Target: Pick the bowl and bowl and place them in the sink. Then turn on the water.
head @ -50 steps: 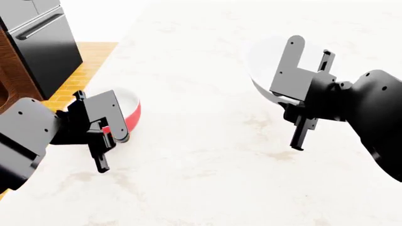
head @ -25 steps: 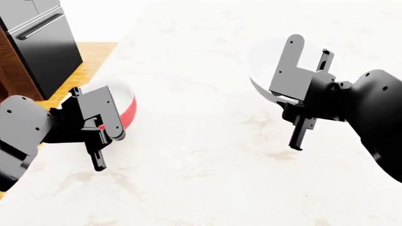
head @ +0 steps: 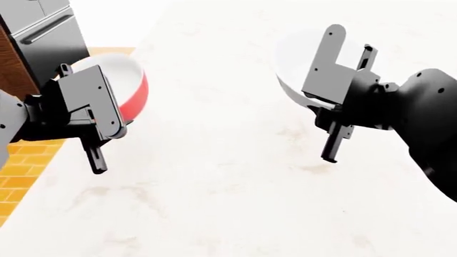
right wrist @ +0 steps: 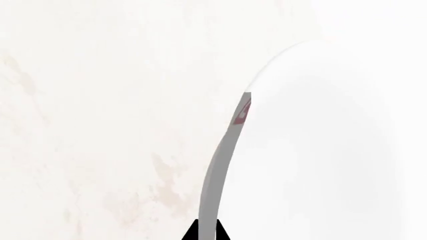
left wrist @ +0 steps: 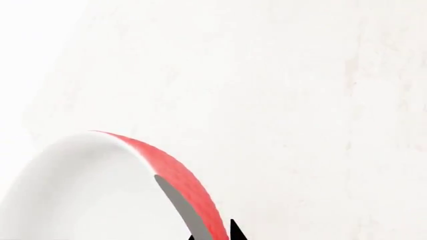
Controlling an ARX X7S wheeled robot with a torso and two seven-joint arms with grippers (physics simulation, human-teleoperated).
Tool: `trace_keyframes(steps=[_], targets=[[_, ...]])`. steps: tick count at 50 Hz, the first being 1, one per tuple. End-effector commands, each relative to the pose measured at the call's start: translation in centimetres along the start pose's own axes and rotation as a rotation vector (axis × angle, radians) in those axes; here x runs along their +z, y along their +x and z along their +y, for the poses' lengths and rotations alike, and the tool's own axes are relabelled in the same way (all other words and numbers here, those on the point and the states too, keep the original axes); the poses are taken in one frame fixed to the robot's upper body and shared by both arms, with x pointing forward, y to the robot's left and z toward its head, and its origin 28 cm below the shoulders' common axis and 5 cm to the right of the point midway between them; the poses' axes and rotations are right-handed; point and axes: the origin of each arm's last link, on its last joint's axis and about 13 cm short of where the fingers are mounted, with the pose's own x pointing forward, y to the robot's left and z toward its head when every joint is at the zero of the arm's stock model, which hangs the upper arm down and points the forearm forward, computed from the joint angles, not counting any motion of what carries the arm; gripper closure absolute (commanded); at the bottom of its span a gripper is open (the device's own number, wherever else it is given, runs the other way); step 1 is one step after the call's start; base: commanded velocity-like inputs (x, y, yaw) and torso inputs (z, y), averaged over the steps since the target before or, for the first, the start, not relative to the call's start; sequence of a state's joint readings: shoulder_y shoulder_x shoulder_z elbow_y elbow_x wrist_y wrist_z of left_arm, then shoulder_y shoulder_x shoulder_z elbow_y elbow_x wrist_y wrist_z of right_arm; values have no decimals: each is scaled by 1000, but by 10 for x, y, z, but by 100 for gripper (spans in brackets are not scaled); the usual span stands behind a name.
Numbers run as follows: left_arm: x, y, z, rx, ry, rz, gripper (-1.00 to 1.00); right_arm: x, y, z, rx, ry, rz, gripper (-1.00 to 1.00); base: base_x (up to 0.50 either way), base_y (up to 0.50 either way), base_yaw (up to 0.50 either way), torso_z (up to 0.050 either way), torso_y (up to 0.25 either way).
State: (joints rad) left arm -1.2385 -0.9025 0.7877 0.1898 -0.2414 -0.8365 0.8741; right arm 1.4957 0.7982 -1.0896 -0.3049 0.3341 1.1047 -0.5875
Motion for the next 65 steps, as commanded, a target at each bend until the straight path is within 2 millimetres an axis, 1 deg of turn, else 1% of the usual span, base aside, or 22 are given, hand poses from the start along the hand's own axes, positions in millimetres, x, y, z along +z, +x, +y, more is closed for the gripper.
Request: trace_keyframes(steps=[1,16,22,31,37,44,65], targets=[[7,-10,3,51,44,-39,100,6,-2,-2,-41,-7,-30,100,-500,-1,0,0,0],[6,-10,1,52,53,-46,100,8,-3,-1,-54,3,-32,100,-500,46,0,0,0],[7,-11,1,56,59,-46,100,10,-4,-2,-76,7,-44,100,0,0,0,0,0],[7,-14,3,79,63,-47,100,13,-1,2,-70,-58,-47,100,0,0,491,1,0],[8,-19,6,112,71,-55,100,19,-2,6,-49,-92,-67,100,0,0,500,0,0],[5,-24,6,132,69,-47,100,24,1,6,-47,-111,-91,100,0,0,500,0,1],[-3,-26,1,138,59,-37,100,27,2,8,-45,-126,-106,100,0,0,500,0,1]])
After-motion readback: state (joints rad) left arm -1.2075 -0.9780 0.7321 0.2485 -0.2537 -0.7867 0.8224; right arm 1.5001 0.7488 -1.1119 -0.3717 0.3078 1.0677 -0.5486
